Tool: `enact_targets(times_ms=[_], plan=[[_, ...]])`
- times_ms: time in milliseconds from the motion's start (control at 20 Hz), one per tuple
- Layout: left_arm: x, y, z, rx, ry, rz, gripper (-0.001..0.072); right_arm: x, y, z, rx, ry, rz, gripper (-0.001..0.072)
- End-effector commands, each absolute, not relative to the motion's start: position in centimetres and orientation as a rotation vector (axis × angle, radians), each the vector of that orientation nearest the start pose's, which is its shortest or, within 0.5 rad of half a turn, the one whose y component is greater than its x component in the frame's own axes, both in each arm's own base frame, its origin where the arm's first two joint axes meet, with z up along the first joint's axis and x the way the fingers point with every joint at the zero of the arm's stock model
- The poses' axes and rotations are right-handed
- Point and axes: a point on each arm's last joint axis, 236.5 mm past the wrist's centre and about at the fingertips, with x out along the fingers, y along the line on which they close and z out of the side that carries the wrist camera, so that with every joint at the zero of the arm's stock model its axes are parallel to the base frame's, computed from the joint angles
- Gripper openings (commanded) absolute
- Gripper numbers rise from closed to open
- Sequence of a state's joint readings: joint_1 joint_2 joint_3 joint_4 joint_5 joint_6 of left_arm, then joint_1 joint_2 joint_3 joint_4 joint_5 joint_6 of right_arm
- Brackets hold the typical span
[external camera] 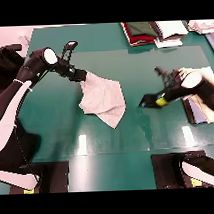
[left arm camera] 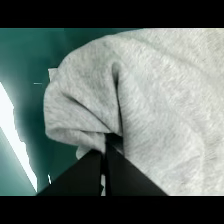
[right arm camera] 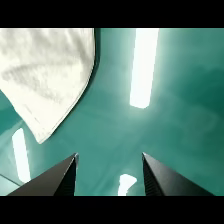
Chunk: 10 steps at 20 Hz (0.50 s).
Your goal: Fold the shirts.
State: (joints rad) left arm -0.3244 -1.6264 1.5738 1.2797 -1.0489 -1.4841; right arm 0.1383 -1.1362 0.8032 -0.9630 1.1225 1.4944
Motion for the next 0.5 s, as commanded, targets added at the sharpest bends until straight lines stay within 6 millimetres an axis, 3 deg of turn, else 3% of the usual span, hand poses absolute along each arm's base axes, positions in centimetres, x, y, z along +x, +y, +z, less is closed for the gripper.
enact_targets(times_ms=[0,200,350,450], plan=[[46.7,-21.4,2.9,0.008,1.111,-0.475,0.0020,26.6,20.9,-6.9,0.627,1.464,0.449,0.0461],[46.5,-21.4,2.8,0.009,1.117,-0.475,0.0020,27.2,26.2,-8.6,0.540,1.477,0.519,0.0448],[46.3,-21.4,2.7,0.011,1.128,-0.477,0.0020,27.5,29.0,-9.6,0.496,1.489,0.550,0.0422],[46.2,-21.3,2.7,0.013,1.135,-0.478,0.0020,27.7,30.3,-9.9,0.473,1.494,0.573,0.0276]])
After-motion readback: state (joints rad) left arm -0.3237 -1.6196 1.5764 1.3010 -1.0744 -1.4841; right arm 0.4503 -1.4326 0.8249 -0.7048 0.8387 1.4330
